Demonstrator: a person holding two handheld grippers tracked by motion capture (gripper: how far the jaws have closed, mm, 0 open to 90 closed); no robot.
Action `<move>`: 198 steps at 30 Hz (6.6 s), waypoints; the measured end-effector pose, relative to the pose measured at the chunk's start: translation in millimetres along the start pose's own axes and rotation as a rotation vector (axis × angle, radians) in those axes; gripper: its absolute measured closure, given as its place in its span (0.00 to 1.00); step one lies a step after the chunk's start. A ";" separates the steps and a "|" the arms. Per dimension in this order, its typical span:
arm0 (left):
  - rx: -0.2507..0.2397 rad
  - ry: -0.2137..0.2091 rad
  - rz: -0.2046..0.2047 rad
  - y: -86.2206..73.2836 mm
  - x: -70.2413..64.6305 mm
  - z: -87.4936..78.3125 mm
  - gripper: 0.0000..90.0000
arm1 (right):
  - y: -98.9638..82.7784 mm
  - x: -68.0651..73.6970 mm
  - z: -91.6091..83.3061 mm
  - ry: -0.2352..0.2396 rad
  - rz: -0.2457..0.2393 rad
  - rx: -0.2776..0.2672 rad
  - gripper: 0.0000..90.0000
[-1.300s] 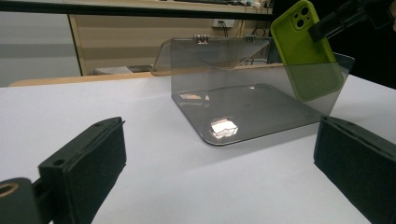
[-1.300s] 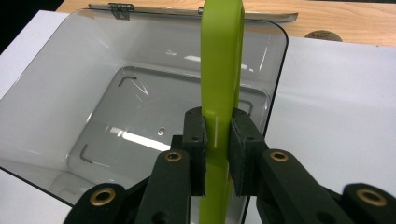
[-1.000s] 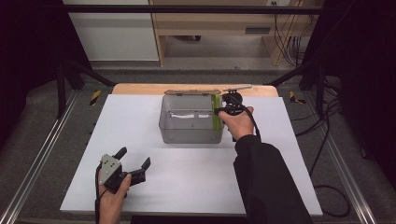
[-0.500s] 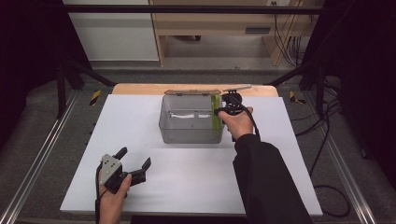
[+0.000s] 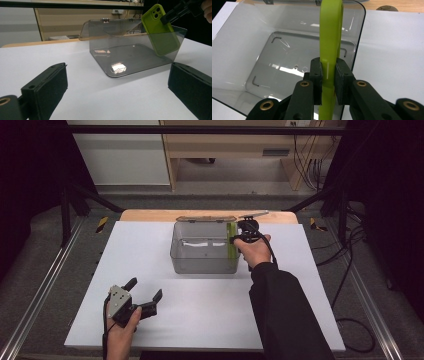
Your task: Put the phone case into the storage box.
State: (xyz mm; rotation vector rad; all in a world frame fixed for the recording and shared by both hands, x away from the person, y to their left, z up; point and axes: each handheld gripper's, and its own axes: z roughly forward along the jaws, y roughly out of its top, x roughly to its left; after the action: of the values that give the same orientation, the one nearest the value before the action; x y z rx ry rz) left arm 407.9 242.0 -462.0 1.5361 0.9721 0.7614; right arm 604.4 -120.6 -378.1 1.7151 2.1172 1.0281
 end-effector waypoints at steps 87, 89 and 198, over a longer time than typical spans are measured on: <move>0.007 -0.007 0.010 0.2 -2.3 0.7 0.03 | -0.1 0.1 12.0 -0.068 -0.023 -0.076 0.84; 0.005 -0.009 0.012 0.3 -2.6 0.7 0.03 | -0.1 0.1 12.2 -0.068 -0.017 -0.077 0.84; -0.002 0.014 0.018 2.6 9.7 -4.0 0.02 | 2.2 10.9 -12.4 0.002 -0.125 -0.410 0.20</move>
State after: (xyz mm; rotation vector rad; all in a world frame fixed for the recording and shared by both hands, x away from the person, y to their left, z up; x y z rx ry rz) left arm 409.3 252.3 -459.1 1.5416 0.9688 0.7862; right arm 595.8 -115.0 -365.1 1.3690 1.8246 1.3145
